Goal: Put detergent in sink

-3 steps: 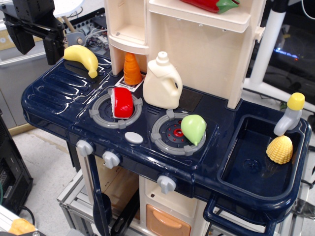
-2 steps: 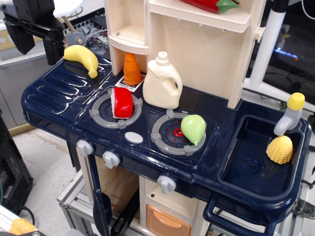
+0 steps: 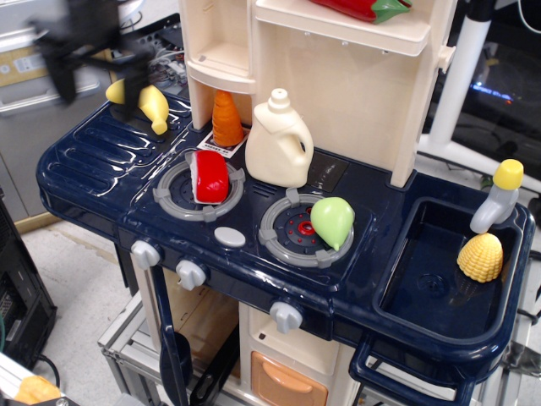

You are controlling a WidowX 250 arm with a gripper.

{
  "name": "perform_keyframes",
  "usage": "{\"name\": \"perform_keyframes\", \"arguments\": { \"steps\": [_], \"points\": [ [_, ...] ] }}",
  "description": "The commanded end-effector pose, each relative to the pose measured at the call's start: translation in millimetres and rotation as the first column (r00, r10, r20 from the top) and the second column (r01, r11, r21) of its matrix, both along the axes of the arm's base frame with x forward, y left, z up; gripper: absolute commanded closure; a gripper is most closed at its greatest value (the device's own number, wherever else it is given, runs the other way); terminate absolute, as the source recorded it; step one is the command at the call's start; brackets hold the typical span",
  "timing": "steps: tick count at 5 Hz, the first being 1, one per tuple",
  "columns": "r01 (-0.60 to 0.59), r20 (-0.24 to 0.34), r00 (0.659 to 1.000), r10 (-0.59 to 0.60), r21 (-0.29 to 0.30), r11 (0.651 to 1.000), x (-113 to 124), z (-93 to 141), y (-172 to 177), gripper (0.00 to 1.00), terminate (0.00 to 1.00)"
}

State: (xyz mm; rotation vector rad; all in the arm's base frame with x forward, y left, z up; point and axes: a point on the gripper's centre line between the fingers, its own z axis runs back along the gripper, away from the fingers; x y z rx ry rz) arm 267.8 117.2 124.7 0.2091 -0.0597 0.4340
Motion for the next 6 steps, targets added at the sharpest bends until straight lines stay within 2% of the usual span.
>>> {"name": "perform_keyframes", "arguments": {
  "steps": [1,2,3,5,6],
  "points": [
    [-0.315,0.143,0.939,0.314,-0.01,0.949,12.1,27.3,-73.6,0.0,0.0],
    [-0.418,0.209,0.886,0.414,-0.029,0.908,27.5,30.0,-121.6,0.0,0.0],
    [-0.475,0.271,0.839,0.471,-0.054,0.878,44.4,24.5,-145.8,0.0,0.0],
    [-0.528,0.382,0.78,0.495,-0.023,0.849,61.5,8.9,-146.6,0.0,0.0],
    [-0.574,0.465,0.723,0.51,-0.005,0.819,67.5,-3.9,-143.7,0.0,0.0]
  ]
}}
